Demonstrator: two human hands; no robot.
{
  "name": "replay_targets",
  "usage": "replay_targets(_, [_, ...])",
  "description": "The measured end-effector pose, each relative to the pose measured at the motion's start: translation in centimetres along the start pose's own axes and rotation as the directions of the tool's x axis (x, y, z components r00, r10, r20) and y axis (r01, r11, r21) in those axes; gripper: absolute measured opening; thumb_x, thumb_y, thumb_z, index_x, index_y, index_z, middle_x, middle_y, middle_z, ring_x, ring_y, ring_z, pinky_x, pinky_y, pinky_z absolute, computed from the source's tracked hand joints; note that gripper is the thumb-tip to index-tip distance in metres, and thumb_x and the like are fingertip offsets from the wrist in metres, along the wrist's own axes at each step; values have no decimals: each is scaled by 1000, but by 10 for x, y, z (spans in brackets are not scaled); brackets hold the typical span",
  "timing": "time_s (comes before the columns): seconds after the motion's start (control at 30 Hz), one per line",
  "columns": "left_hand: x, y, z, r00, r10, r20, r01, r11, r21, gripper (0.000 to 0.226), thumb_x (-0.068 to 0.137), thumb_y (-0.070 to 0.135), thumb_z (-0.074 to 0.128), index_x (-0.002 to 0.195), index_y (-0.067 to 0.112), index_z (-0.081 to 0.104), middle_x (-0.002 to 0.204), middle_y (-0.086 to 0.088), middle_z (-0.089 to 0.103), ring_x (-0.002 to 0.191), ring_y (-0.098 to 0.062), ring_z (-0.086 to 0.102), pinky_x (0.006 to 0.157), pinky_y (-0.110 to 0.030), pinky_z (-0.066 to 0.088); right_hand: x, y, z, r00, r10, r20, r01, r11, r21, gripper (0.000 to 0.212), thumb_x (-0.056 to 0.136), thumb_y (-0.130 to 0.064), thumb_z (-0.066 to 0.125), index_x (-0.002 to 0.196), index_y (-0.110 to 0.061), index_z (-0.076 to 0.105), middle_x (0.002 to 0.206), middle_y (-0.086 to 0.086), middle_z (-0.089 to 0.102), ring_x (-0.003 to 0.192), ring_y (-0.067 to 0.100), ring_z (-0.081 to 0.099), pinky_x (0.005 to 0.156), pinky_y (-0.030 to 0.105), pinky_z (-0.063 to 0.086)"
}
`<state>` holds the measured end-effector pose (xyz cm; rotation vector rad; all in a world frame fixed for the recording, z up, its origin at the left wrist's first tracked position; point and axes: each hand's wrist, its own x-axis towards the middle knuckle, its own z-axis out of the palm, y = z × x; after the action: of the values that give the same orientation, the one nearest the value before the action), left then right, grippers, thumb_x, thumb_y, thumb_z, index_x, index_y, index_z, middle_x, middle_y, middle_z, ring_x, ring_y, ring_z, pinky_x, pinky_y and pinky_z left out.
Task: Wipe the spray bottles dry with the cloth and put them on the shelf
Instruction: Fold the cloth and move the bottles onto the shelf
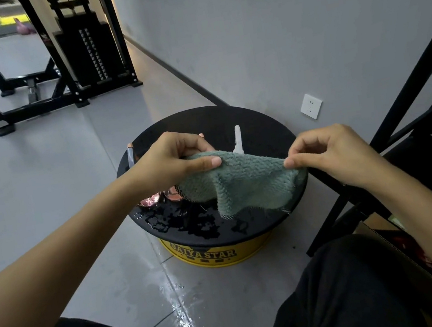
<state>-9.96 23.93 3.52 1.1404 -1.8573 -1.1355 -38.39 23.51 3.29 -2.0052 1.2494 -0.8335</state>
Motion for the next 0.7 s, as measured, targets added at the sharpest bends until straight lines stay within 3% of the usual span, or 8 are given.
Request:
replay_targets(0.13, [1, 8, 0, 999, 51, 4, -51, 997, -54, 20, 77, 38, 70, 85, 19, 72, 83, 0, 75, 77, -13, 70, 68, -23, 55, -2, 4, 8, 999, -46, 0, 46, 995, 89, 12, 74, -32, 73, 72, -22, 67, 86, 2, 66, 83, 15, 63, 76, 23, 50])
replay_targets(0.2, [2, 13, 0, 997, 77, -4, -77, 997, -18, 23, 81, 37, 67, 88, 16, 71, 84, 2, 74, 78, -11, 69, 69, -21, 54, -3, 9, 17, 996, -47, -71, 52, 996, 70, 10, 80, -23, 74, 75, -19, 67, 85, 7, 59, 77, 14, 57, 72, 23, 47])
replay_targets(0.27, [3, 17, -1, 995, 96, 0, -96, 995, 15, 19, 84, 33, 65, 88, 15, 70, 82, 6, 74, 77, -8, 69, 68, -20, 53, -3, 14, 27, 992, -11, -122, 18, 998, 56, 11, 84, -23, 72, 74, -20, 67, 73, 7, 52, 66, 15, 49, 67, 32, 45])
replay_targets(0.37, [5, 23, -1, 993, 112, 24, -114, 989, 90, 19, 85, 33, 63, 90, 16, 69, 84, 6, 74, 80, -9, 70, 68, -22, 54, -6, 21, 47, 988, 140, -69, -128, 979, 156, 19, 93, -24, 62, 75, -25, 58, 71, 7, 56, 61, 19, 62, 64, 42, 52])
replay_targets(0.5, [7, 22, 4, 990, 127, 60, -138, 965, 225, 17, 87, 36, 64, 88, 20, 69, 82, 11, 70, 79, -4, 67, 71, -21, 50, -12, 19, 77, 947, 312, 74, -320, 922, 218, 23, 102, -29, 43, 79, -25, 45, 90, 2, 54, 69, 21, 73, 56, 30, 53])
replay_targets(0.6, [5, 18, 6, 989, 125, 76, -140, 961, 240, 12, 86, 35, 62, 86, 24, 68, 79, 17, 69, 77, 1, 65, 70, -15, 47, -18, 24, 90, 934, 349, 82, -353, 857, 375, 22, 102, -25, 43, 83, -15, 45, 97, 27, 45, 82, 26, 63, 71, 34, 60])
replay_targets(0.7, [1, 12, 5, 991, 111, 71, -125, 959, 254, 12, 85, 35, 62, 86, 25, 68, 81, 15, 70, 79, -1, 66, 71, -15, 47, -23, 28, 99, 926, 371, 66, -334, 727, 599, 20, 101, -20, 46, 83, -12, 48, 90, 23, 45, 89, 28, 51, 80, 34, 58])
